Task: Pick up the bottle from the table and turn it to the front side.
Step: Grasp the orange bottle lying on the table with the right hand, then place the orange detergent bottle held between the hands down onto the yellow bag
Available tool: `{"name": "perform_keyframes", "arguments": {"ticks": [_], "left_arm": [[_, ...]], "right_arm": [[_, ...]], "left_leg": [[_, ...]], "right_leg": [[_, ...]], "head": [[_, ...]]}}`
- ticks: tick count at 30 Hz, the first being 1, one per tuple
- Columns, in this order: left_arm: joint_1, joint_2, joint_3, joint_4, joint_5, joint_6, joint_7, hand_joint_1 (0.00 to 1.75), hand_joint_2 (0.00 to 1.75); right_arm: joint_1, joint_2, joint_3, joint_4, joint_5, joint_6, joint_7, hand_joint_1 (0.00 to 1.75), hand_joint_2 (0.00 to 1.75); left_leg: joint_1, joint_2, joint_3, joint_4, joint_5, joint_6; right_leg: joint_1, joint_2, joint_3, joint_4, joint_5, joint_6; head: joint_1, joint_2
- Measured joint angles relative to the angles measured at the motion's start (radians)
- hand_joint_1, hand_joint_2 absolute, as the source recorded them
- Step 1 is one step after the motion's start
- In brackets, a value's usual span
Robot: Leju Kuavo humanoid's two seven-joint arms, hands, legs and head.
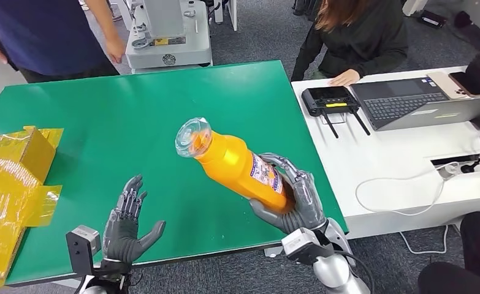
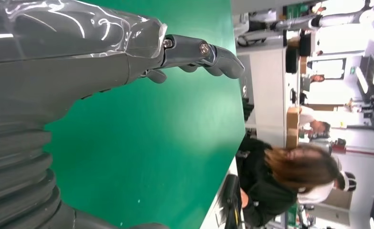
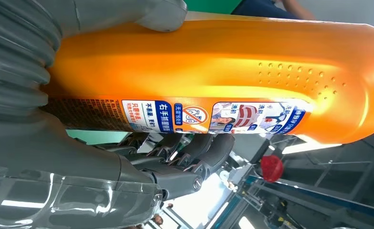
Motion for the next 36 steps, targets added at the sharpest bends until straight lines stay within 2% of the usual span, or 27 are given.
{"name": "perform_keyframes", "arguments": {"ticks": [4,10,23,36], "left_arm": [[0.001,0.001,0.006,-0.007,-0.037,0.035,-0.016,0.0,1.75],[-0.021,0.009,0.014,-0.012,-0.113,0.084,-0.017,0.0,1.75],[-0.059,0.023,0.029,-0.021,-0.118,0.077,-0.017,0.0,1.75],[-0.119,0.015,0.028,-0.028,-0.077,0.002,0.024,0.0,1.75]], "right_arm": [[-0.003,0.003,0.0,0.009,-0.047,0.0,-0.042,1.75,1.75],[-0.03,0.017,0.0,0.014,-0.087,0.01,-0.054,1.75,1.75],[-0.094,0.056,0.004,0.031,-0.124,0.041,-0.063,1.75,1.75],[-0.239,0.098,0.002,0.297,-0.08,-0.029,-0.052,1.75,1.75]], "left_leg": [[0.0,0.0,0.0,0.0,0.0,0.0],[0.0,0.0,0.0,0.0,0.0,0.0],[0.0,0.0,0.0,0.0,0.0,0.0],[0.0,0.0,0.0,0.0,0.002,0.0]], "right_leg": [[0.0,0.0,0.0,0.0,0.0,0.0],[0.0,0.0,0.0,0.0,0.0,0.0],[0.0,0.0,0.0,0.0,0.0,0.0],[0.0,0.0,0.0,0.001,0.001,0.0]], "head": [[0.0,0.0],[0.0,0.0],[0.0,0.0],[0.0,0.0]]}}
